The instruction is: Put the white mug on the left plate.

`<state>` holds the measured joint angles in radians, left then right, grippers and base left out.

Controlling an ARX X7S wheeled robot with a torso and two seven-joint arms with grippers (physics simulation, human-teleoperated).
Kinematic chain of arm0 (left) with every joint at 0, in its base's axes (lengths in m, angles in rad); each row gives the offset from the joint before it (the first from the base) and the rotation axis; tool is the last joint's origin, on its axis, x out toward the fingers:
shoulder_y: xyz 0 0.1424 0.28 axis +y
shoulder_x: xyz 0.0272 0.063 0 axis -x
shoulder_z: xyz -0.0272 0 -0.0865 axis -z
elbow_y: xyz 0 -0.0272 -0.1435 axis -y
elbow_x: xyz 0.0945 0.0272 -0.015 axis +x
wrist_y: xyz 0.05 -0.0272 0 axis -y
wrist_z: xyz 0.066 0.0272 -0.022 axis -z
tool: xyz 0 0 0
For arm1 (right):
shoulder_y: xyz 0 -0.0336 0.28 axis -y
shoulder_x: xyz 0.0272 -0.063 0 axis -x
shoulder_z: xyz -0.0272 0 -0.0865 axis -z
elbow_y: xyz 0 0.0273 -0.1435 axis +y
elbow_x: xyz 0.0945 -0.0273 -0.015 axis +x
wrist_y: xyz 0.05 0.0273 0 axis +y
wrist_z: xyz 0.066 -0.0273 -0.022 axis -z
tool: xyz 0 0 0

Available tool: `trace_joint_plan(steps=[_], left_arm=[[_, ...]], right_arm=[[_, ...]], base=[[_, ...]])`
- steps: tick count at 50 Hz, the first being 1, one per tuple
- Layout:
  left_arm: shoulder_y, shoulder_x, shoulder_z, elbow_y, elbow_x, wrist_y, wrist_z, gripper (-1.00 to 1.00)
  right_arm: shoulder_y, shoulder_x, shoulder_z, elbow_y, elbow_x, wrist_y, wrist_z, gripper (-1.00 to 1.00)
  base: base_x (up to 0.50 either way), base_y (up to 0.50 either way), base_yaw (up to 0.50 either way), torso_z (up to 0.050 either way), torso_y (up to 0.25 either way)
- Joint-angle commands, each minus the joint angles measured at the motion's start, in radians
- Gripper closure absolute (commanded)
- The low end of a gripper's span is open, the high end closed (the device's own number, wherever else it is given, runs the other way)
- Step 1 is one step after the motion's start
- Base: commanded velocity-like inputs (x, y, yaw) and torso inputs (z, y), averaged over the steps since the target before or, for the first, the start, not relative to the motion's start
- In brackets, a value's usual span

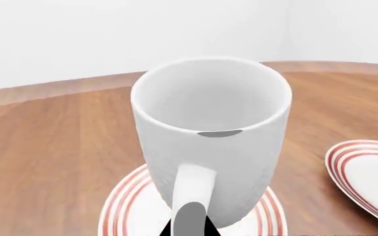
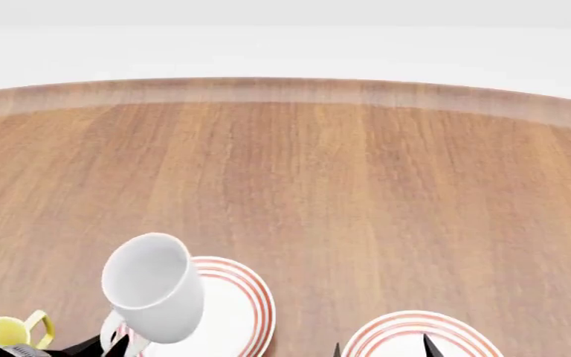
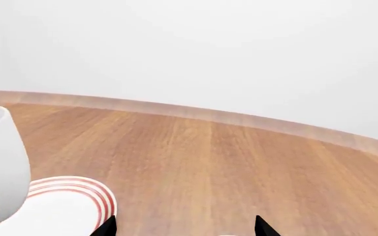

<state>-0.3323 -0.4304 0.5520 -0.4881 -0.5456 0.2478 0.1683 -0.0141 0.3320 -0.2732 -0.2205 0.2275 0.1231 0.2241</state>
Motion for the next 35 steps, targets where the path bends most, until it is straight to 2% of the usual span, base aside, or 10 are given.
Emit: trace_joint_plan(steps=[1, 18, 35], left_arm=[[-0.055, 0.055, 0.005, -0.111, -0.003, 0.013, 0.036, 1.00], [-0.083, 0.095, 0.015, -0.196, 0.009, 0.030, 0.057, 1.00], [-0.201, 0.205, -0.018, -0.529, 0.021, 0.151, 0.103, 1.00]], right_arm=[[0.002, 0.002, 0.000, 0.006, 0.005, -0.006, 0.001, -1.00], [-0.005, 0.007, 0.000, 0.005, 0.012, -0.016, 0.005, -1.00], [-0.010, 0.012, 0.000, 0.004, 0.019, -0.026, 0.007, -1.00]], base=[[0.00, 0.00, 0.00, 0.000, 0.000], [0.00, 0.00, 0.00, 0.000, 0.001], [0.00, 0.00, 0.00, 0.000, 0.001]])
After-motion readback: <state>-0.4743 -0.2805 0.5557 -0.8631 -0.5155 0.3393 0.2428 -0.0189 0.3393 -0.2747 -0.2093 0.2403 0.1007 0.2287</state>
